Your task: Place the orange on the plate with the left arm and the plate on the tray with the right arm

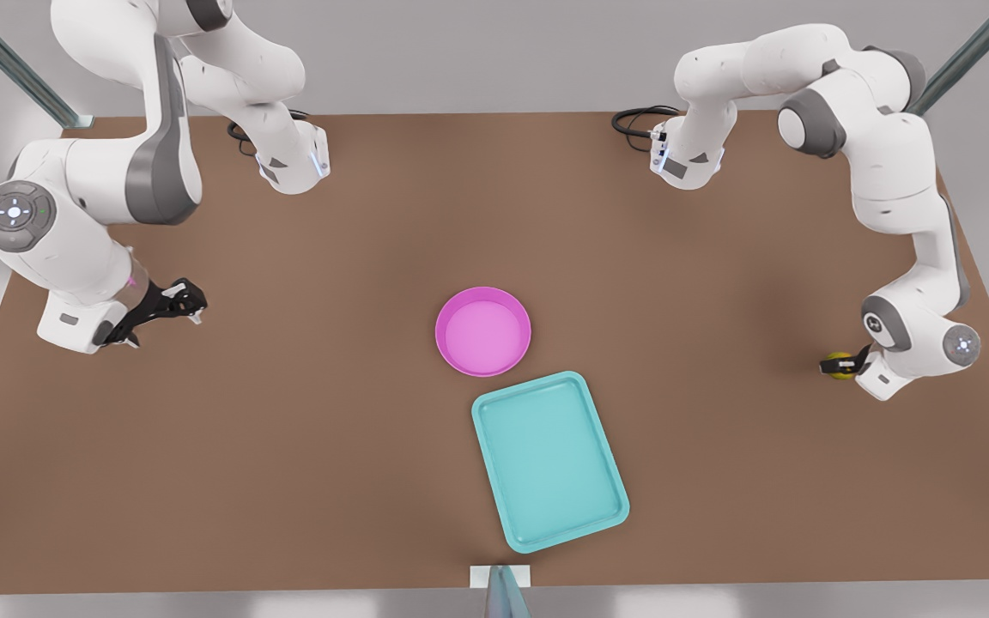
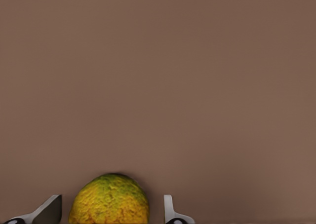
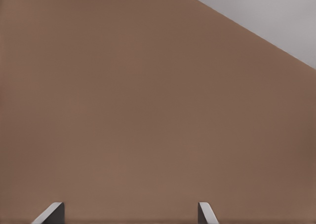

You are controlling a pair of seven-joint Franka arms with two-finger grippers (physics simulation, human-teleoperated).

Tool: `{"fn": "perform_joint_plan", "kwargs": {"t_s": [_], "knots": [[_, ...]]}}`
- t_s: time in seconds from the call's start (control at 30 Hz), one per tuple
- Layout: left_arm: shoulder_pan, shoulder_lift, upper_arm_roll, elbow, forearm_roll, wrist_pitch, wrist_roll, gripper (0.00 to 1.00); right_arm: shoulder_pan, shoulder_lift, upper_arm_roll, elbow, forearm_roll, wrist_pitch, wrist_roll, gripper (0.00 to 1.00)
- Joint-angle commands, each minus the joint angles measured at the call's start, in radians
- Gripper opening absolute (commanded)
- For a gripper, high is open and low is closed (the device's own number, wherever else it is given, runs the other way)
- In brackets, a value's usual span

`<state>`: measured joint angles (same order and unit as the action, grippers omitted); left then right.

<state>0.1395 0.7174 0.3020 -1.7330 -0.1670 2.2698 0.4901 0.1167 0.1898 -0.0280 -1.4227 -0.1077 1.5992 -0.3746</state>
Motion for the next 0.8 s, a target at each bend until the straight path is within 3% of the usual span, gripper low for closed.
{"fn": "perform_joint_plan", "kwargs": {"t_s": [0.0,0.13,0.2,0.33,0.4,0.57,0.67,0.77], "knots": [[0.0,0.005,0.0,0.0,0.0,0.007,0.125,1.0,0.0,-0.001,0.0,0.001,0.0,0.001,-0.017,1.0],[0.0,0.01,0.0,0.001,0.0,0.008,0.12,1.0,0.0,-0.001,0.0,0.001,0.0,0.001,-0.017,1.0],[0.0,0.01,0.0,0.001,0.0,0.014,0.119,0.83,0.0,-0.001,-0.001,0.001,0.0,0.001,-0.017,1.0],[0.002,0.01,0.0,0.001,0.0,0.014,0.119,0.81,0.0,0.0,0.0,0.001,0.0,0.001,-0.017,1.0],[0.002,0.01,0.0,0.001,0.0,0.014,0.117,0.67,0.0,-0.001,0.0,0.001,0.0,0.001,-0.017,1.0],[-0.004,-0.036,0.0,0.0,-0.002,-0.035,0.062,0.67,0.0,0.005,0.0,0.001,0.0,0.001,-0.017,1.0],[-0.153,-0.176,0.0,-0.01,-0.003,-0.225,-0.139,0.68,0.0,0.005,0.0,0.007,0.0,0.001,-0.017,1.0],[-0.402,-0.217,0.014,0.001,-0.012,-0.294,-0.211,0.68,0.001,0.008,-0.001,0.005,0.0,0.001,-0.017,1.0]]}}
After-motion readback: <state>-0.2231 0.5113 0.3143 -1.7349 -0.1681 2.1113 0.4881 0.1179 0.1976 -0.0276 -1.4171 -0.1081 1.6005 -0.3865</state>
